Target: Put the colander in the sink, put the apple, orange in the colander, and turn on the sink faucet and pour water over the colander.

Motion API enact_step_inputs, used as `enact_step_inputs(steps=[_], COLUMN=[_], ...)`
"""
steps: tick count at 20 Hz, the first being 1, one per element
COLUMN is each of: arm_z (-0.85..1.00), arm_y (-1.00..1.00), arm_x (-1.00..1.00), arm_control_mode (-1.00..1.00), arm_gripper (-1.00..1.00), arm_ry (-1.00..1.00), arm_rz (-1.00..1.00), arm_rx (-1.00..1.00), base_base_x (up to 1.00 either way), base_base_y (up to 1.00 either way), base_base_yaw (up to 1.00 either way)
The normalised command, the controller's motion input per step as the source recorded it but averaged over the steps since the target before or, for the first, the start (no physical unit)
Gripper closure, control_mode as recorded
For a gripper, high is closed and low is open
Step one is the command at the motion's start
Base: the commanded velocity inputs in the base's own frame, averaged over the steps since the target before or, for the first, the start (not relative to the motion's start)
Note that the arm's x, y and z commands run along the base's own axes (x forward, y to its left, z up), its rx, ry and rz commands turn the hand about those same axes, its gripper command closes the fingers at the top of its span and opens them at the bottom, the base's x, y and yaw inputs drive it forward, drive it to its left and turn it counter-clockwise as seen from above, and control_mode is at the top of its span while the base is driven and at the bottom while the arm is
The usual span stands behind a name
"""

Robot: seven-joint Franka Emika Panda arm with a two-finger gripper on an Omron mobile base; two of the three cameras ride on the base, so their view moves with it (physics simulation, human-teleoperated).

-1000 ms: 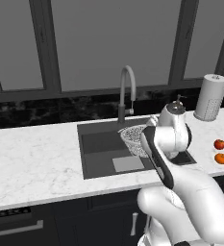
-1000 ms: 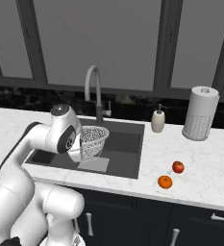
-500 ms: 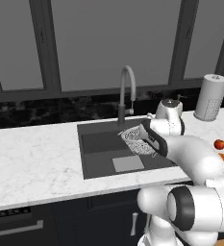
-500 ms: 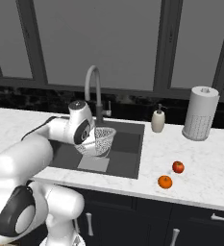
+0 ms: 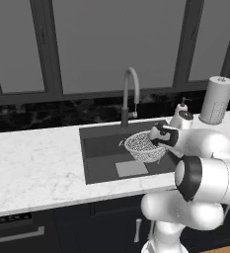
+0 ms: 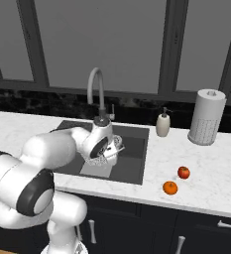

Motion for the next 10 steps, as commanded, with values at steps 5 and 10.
enact_step_inputs(steps=[5,10], arm_z=[-0.30,-0.35], arm_y=[-0.13,-0.01], arm_x=[0.43,0.44], arm_control_mode=[-1.00,-1.00], arm_gripper=[1.00,1.00], arm_ry=[-0.09,-0.01], arm_rz=[0.13,0.05], arm_rx=[0.18,0.15], base_base_x=[0.00,0.00], base_base_y=[0.00,0.00], base_base_yaw=[0.00,0.00])
